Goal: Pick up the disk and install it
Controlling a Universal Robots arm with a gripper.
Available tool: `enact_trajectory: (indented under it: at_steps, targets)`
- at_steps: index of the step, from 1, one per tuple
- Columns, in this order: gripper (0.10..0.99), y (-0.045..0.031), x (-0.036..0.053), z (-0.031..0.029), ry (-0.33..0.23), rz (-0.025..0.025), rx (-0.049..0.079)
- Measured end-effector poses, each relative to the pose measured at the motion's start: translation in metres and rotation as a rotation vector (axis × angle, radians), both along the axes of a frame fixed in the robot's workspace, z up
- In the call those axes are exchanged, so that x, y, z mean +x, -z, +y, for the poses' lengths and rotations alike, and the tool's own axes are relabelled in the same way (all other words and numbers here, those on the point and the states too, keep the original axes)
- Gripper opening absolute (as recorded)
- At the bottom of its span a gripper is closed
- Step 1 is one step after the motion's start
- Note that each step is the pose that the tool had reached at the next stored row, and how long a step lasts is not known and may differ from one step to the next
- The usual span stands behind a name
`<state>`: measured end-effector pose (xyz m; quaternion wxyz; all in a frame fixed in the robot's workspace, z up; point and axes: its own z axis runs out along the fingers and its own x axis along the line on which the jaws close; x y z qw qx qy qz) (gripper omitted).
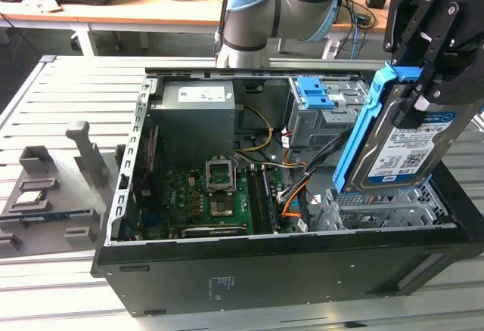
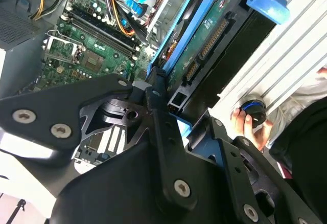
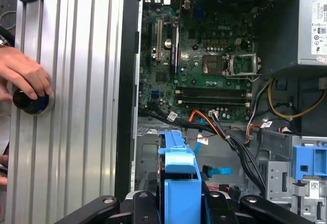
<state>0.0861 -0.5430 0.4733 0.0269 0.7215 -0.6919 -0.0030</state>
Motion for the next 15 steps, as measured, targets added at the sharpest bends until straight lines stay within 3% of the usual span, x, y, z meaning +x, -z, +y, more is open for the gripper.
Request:
enact_trajectory:
  at_steps: [9, 15]
  targets:
    - [0.365, 0.0203, 0.0108, 0.0062, 0.0, 0.0, 0.0]
    - [0.365, 0.0212, 0.0119, 0.0063, 0.0, 0.0, 0.0]
